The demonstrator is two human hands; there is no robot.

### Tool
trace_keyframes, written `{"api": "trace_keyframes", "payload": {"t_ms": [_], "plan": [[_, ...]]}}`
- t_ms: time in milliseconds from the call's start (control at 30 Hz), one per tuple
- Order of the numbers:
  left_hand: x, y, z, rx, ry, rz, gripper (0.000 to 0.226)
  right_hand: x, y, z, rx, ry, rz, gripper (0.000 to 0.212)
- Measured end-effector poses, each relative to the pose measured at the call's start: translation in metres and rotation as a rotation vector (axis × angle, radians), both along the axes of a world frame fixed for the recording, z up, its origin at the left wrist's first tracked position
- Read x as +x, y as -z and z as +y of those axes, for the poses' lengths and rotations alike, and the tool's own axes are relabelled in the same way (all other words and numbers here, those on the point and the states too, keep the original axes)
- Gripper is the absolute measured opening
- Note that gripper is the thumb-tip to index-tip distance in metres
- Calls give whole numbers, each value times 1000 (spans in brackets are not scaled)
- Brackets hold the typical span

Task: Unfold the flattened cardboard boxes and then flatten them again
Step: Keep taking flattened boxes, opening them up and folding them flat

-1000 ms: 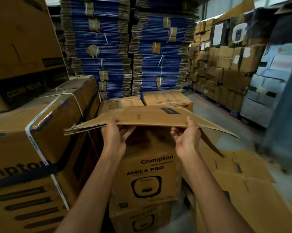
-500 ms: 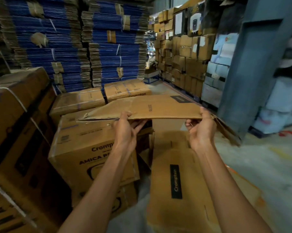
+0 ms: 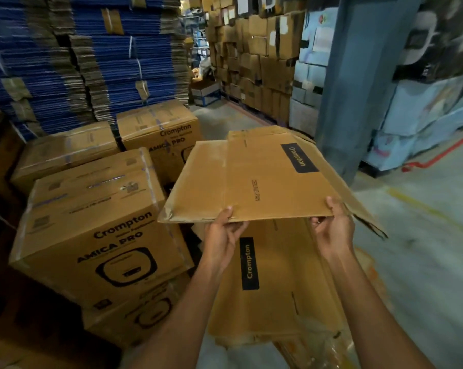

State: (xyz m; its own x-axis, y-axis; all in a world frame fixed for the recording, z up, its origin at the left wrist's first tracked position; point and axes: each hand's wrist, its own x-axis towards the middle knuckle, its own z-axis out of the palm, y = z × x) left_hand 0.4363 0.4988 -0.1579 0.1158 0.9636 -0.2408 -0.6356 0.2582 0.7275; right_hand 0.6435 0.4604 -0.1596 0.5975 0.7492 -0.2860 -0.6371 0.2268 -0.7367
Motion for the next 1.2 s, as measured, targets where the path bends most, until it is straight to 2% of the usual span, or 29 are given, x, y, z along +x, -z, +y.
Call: {"api": "trace_keyframes", "payload": {"t_ms": [100,167,400,500,600,667,700,800,867,967,1033,1133,1200], "plan": [[2,58,6,-154,4,-4,50,9,53,1,-99,-71,48,8],[2,94,2,-269,2,18,51,11,91,-1,-197,-138,76,8],[-7,189,-28,-584,-47,126,35,9,204,-30,-482,-223,187,5],[-11,220,-38,-715,-66,181,28,7,242,-44,-630,-225,196,16],[-12,248,-43,-826,-68,163,25,7,273,-54,-708,-176,295,23],[-13,263,-48,-891,-79,158,12,7,288,-59,-744,-190,353,21],[-13,269,-50,-915,-81,166,5,7,294,-60,-758,-202,370,21],[-13,283,-54,-944,-74,171,14,4,304,-61,-771,-228,412,20],[-14,289,-55,-960,-71,170,11,0,308,-61,-780,-216,434,16],[-16,294,-57,-959,-35,169,16,-6,317,-63,-783,-164,459,19],[-17,293,-58,-959,8,156,11,-10,319,-65,-787,-141,474,21],[-21,289,-59,-946,37,171,25,-18,317,-69,-780,-124,492,30],[-25,281,-56,-908,66,157,30,-25,311,-68,-773,-127,459,26]]}}
